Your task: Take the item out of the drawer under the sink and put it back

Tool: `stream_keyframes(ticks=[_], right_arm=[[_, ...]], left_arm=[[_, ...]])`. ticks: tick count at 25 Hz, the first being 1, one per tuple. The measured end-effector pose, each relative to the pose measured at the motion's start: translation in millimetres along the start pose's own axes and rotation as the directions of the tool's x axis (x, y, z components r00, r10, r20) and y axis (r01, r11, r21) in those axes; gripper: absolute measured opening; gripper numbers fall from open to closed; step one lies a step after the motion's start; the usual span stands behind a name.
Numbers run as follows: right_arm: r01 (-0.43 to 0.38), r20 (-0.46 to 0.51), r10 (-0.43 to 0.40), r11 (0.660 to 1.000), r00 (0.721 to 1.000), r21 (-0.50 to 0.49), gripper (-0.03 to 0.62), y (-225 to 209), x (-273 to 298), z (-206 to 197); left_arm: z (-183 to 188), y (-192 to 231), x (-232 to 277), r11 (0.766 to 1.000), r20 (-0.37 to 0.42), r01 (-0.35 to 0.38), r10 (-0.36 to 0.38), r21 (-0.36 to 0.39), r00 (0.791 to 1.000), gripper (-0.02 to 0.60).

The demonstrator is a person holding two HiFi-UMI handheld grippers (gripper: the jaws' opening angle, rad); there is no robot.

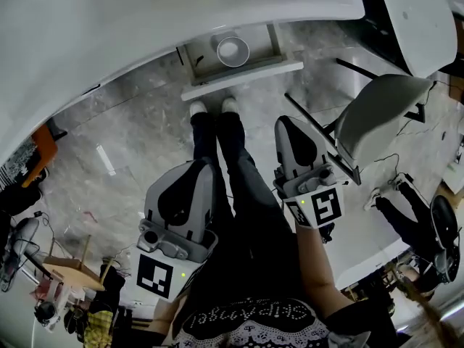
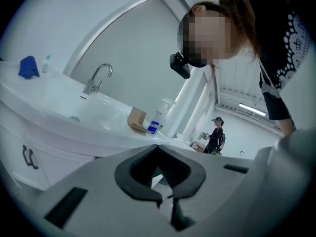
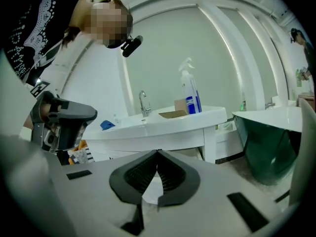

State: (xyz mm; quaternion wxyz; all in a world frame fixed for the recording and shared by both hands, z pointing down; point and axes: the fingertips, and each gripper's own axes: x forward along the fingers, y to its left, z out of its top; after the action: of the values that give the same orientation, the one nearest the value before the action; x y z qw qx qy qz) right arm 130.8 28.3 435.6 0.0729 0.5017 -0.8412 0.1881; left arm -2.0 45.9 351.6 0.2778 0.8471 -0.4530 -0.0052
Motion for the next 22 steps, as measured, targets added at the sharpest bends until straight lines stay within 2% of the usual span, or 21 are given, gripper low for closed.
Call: stream_keyframes(ticks=[4, 10, 15, 22], right_arm=[[-0.033, 0.012, 0.033, 0.999, 0.999, 0.001, 0.018, 15.4, -7.2, 24.4], [-0.076, 0.076, 0.080, 0.996, 0.994, -0.052, 0.018, 35.2, -8.6, 88.1], [-0.089, 0.102, 0.096, 0.993, 0.990, -0.076, 0.018, 45.2, -16.4, 125.8], [-0.083, 0.119, 0.089, 0.995, 0.989, -0.052, 0.020, 53.3, -23.1, 144.3]], left_arm=[[26.7, -2.4, -10.2, 0.999, 0.037, -0.036, 0.035, 0.035, 0.999, 0.005], [75.1, -11.0, -26.9, 0.992, 0.106, -0.043, 0.030, 0.120, 0.994, 0.005], [110.9, -16.9, -40.1, 0.989, 0.148, -0.064, 0.044, 0.130, 0.988, 0.005], [147.6, -19.8, -50.7, 0.986, 0.207, -0.078, 0.047, 0.146, 0.977, 0.005]])
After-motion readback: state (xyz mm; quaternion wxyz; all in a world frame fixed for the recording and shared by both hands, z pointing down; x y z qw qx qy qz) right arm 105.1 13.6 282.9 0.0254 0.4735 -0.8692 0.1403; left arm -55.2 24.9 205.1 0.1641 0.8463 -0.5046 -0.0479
